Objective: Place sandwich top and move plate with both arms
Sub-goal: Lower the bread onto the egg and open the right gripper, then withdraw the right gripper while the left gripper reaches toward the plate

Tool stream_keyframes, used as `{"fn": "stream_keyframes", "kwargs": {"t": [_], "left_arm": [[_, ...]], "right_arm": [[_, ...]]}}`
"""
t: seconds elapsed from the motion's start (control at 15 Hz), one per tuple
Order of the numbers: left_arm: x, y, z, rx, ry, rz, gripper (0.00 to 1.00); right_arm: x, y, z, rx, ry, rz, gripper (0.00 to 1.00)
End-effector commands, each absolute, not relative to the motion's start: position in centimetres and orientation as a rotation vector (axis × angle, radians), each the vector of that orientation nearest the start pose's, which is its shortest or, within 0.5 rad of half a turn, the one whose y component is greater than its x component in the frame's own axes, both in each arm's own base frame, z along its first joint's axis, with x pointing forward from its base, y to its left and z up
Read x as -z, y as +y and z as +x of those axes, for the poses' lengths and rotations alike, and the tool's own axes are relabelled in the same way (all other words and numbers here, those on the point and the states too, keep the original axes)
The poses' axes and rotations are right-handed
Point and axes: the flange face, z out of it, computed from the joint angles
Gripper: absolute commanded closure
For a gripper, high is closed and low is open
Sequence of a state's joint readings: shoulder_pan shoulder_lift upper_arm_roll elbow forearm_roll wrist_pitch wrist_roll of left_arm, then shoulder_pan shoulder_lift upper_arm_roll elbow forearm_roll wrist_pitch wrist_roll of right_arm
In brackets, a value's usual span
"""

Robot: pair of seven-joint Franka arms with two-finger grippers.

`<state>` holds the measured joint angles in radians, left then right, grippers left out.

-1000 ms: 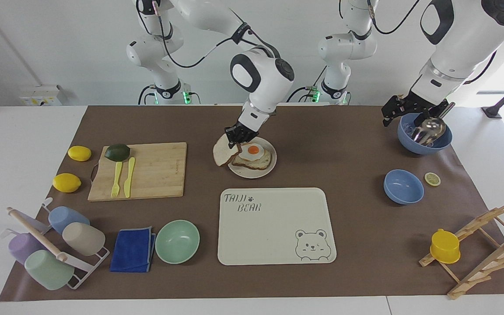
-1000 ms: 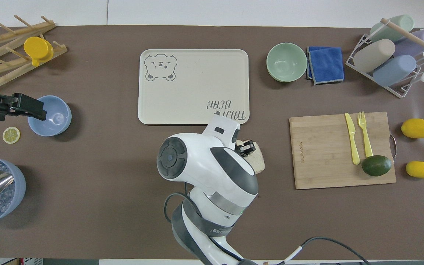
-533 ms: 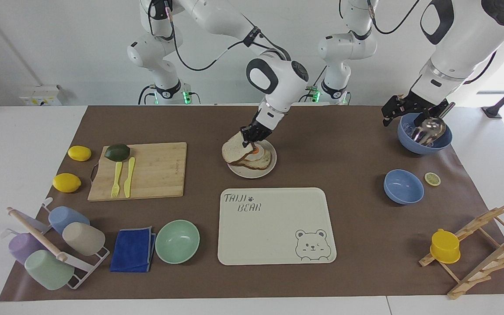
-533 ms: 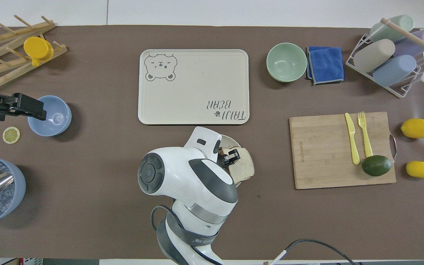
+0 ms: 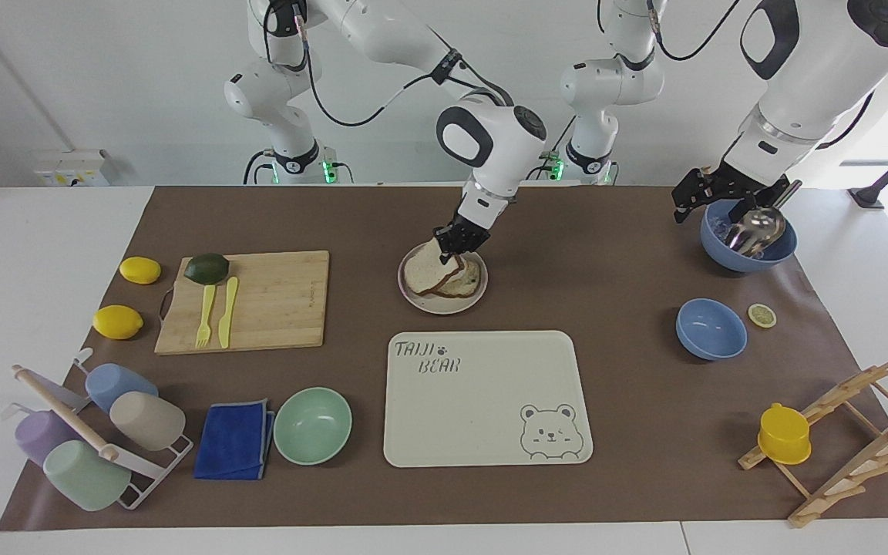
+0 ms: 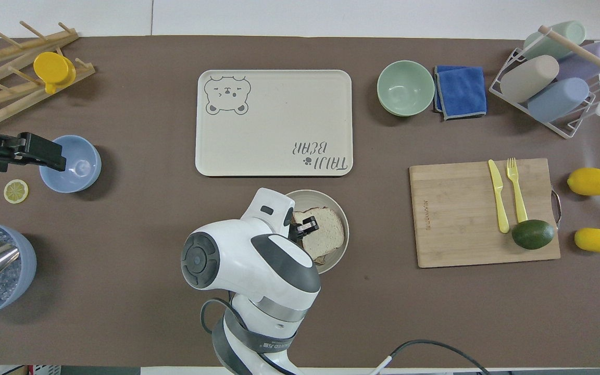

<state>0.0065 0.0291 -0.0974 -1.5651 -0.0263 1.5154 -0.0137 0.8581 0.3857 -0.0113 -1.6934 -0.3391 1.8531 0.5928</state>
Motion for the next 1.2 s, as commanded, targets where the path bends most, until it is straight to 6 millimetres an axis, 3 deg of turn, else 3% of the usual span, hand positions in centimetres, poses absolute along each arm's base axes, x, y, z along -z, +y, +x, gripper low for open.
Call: {"fn": "stream_keyframes", "kwargs": {"t": [0.0,0.07,0.13,0.2,0.27,0.47,0.53,0.6,0.73,0.87,1.13], "left_arm": [[-60.7,-4.5,54.7,-0.119,0.123,-3.146,0.00],[-60.7,-4.5,54.7,-0.119,0.123,-3.145,0.00],[-60.7,-4.5,54.7,-0.119,0.123,-3.145,0.00],[-60.7,-4.5,54.7,-0.117,0.121,-3.145,0.00],[-60.7,-4.5,54.7,-0.117,0.118,-3.145,0.00],[-60.7,-4.5,54.8,-0.110,0.111,-3.147,0.00],[-60.5,-4.6,54.8,-0.109,0.113,-3.147,0.00],[-60.3,-4.6,54.8,-0.103,0.111,-3.150,0.00],[-59.5,-5.2,54.3,-0.094,0.081,-3.154,0.00],[-57.6,-6.8,53.5,-0.108,0.037,-3.156,0.00],[-51.5,-13.8,50.9,-0.102,-0.109,-3.242,0.00]], "right_arm": [[-35.6,46.8,44.1,0.118,-0.648,-3.420,1.00],[-34.9,46.8,43.9,0.126,-0.658,-3.407,0.80],[-33.9,46.5,43.5,0.127,-0.671,-3.392,0.49],[-33.2,46.3,43.1,0.125,-0.681,-3.386,0.35],[-33.0,46.2,43.1,0.127,-0.684,-3.382,0.04],[-34.7,46.6,43.8,0.168,-0.652,-3.356,0.00],[-36.5,46.1,44.4,0.178,-0.597,-3.335,0.00],[-38.1,44.0,46.1,0.172,-0.493,-3.324,0.00],[-42.2,38.7,49.8,0.167,-0.257,-3.278,0.00],[-45.5,31.1,53.7,0.107,-0.002,-3.237,0.00],[-50.9,16.8,56.7,-0.014,0.140,-3.156,0.00]]}}
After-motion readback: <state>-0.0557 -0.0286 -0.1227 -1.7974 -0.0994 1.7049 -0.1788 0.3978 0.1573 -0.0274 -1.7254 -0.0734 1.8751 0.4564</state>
